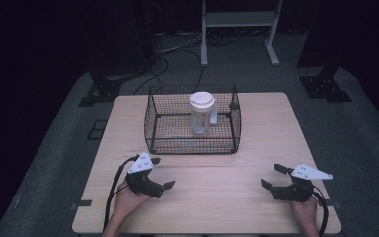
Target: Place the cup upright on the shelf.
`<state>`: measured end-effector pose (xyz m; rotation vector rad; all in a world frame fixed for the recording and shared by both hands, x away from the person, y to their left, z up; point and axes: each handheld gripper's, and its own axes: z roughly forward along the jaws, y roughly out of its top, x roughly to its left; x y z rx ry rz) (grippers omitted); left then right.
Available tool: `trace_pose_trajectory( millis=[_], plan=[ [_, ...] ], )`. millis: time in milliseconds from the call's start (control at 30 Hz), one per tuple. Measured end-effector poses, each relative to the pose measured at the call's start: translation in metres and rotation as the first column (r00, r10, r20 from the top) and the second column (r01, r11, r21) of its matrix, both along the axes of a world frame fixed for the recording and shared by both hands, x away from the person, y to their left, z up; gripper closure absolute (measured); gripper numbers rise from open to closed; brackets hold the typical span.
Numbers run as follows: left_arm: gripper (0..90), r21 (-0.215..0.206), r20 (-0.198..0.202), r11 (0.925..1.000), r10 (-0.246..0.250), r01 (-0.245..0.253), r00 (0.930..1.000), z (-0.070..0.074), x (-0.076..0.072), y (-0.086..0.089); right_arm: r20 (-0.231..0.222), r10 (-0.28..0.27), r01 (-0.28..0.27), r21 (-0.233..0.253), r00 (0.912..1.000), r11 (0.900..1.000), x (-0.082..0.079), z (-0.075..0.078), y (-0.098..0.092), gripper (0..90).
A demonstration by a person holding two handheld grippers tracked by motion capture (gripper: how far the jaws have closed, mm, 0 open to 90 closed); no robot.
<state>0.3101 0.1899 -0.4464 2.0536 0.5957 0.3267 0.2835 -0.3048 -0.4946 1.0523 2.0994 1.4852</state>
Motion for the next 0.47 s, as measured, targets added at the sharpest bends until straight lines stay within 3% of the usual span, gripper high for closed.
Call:
trace_pose_trajectory(
  millis=[267,467],
  plan=[
    [1.2,-0.011,0.010,0.9993,0.036,-0.036,0.9993,-0.007,-0.012,0.014,0.008,-0.001,0.001,0.004,1.0000,1.000,-0.001,0.000,-0.001,12.8],
    [1.2,-0.065,0.011,0.9948,0.080,-0.079,0.9967,-0.012,-0.021,0.030,0.011,-0.003,0.003,0.012,0.9999,1.000,-0.001,0.001,-0.002,12.8]
  ],
)
